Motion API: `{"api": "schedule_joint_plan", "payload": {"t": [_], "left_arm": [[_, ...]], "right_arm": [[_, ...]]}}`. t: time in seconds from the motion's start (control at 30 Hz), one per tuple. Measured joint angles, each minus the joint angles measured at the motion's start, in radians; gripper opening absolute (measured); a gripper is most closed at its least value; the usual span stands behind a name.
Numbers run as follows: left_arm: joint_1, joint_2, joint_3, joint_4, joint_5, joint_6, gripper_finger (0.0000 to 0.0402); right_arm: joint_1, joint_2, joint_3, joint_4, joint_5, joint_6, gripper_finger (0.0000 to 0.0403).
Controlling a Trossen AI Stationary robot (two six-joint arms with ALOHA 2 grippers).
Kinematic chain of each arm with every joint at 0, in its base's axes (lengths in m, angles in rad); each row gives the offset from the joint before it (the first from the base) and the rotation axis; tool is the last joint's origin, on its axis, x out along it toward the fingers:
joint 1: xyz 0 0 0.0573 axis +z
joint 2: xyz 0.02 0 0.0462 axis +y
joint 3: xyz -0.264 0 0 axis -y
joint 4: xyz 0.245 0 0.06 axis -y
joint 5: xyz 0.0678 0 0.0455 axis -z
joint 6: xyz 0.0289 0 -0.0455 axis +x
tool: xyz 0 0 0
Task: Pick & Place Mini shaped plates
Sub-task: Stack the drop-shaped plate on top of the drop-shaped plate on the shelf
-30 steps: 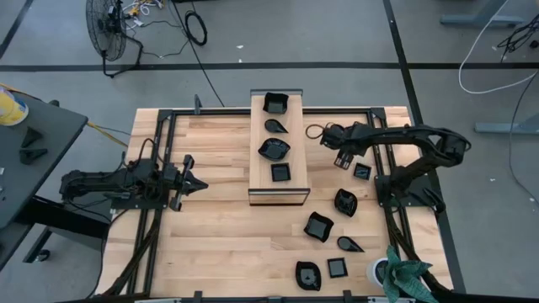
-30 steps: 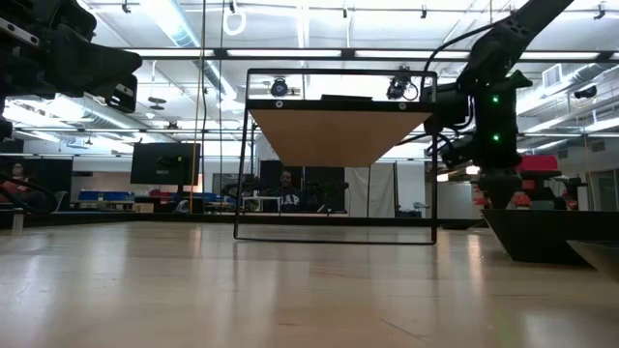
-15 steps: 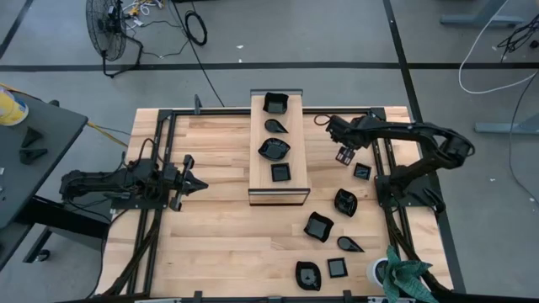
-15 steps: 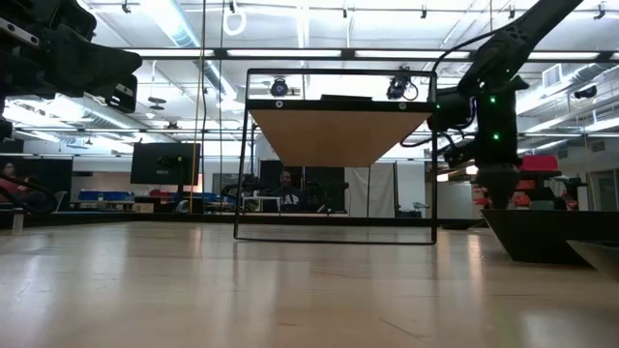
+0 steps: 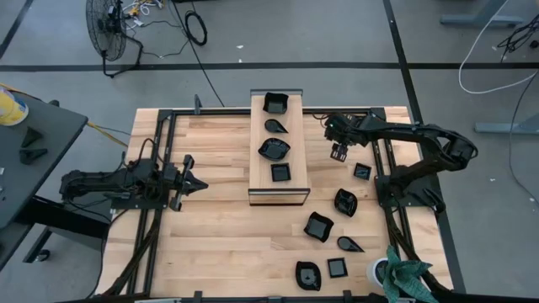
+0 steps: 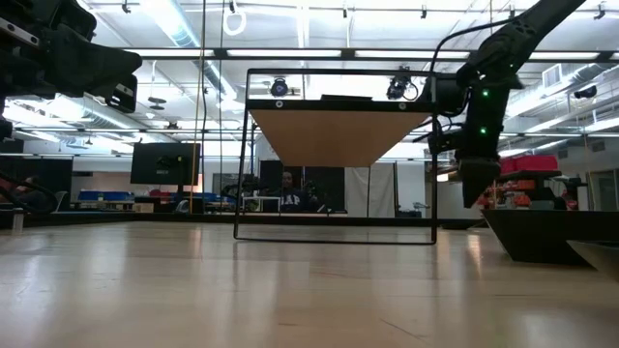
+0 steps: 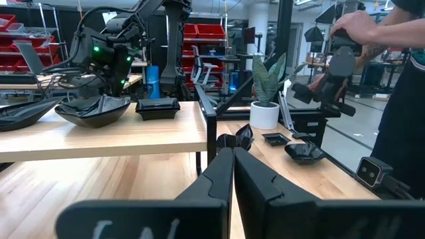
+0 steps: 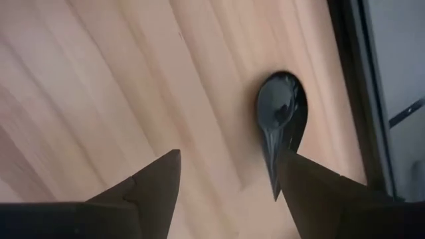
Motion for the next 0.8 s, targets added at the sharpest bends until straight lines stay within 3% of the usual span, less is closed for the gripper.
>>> {"api": "schedule_joint_plan", "payload": {"t": [0.8], "left_arm": [[0.0,0.0,0.0,0.0,0.0,0.0,0.0018]], "right_arm": [[0.002,0.019,-0.123,0.158,0.056,-0.12,0.0251]]}}
